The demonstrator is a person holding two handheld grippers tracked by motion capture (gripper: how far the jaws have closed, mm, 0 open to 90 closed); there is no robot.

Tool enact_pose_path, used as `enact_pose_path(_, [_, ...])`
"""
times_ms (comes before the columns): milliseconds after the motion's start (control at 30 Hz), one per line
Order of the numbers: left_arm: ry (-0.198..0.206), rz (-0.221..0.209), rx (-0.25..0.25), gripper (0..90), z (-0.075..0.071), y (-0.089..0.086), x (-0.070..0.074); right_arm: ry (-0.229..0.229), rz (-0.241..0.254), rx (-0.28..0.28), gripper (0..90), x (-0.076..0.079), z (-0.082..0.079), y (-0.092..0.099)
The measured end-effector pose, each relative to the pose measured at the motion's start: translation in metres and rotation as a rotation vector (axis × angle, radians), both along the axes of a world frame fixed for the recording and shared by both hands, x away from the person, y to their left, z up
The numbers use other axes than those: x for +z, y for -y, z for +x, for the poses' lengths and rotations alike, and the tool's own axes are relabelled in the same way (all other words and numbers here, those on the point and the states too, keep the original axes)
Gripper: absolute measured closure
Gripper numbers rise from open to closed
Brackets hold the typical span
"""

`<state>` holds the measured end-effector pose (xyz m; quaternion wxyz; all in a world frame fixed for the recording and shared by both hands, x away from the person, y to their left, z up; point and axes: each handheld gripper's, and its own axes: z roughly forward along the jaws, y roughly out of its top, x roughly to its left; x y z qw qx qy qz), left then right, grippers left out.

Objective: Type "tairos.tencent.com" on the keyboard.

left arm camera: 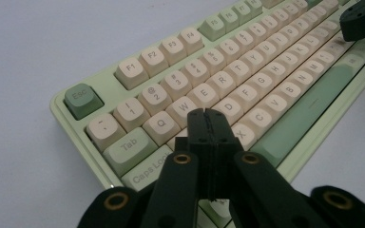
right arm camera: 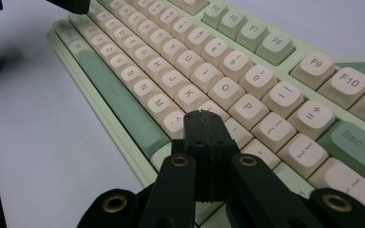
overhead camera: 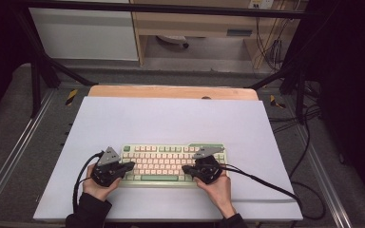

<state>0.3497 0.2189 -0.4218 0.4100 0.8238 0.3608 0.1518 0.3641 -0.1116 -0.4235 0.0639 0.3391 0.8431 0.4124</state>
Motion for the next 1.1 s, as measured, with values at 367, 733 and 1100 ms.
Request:
enact_pose_path(367, [-0.002,-0.002,0.0,90.0,0.0006,0.0001,-0.0011,-0.005,0.0,0.005,90.0,-0.0055,0.0011,-0.0035])
enact_pose_path(733, [-0.002,0.0,0.0,90.0,0.0004,0.0009,-0.0013,-0.005,-0.007,0.007,90.0,-0.0083,0.001,-0.0049])
enact_pose_path(1100, [0.005,0.003,-0.011,90.0,-0.0005,0.0048,-0.0002,0.016,-0.004,-0.006,90.0,0.0005,-0.0006,0.0006])
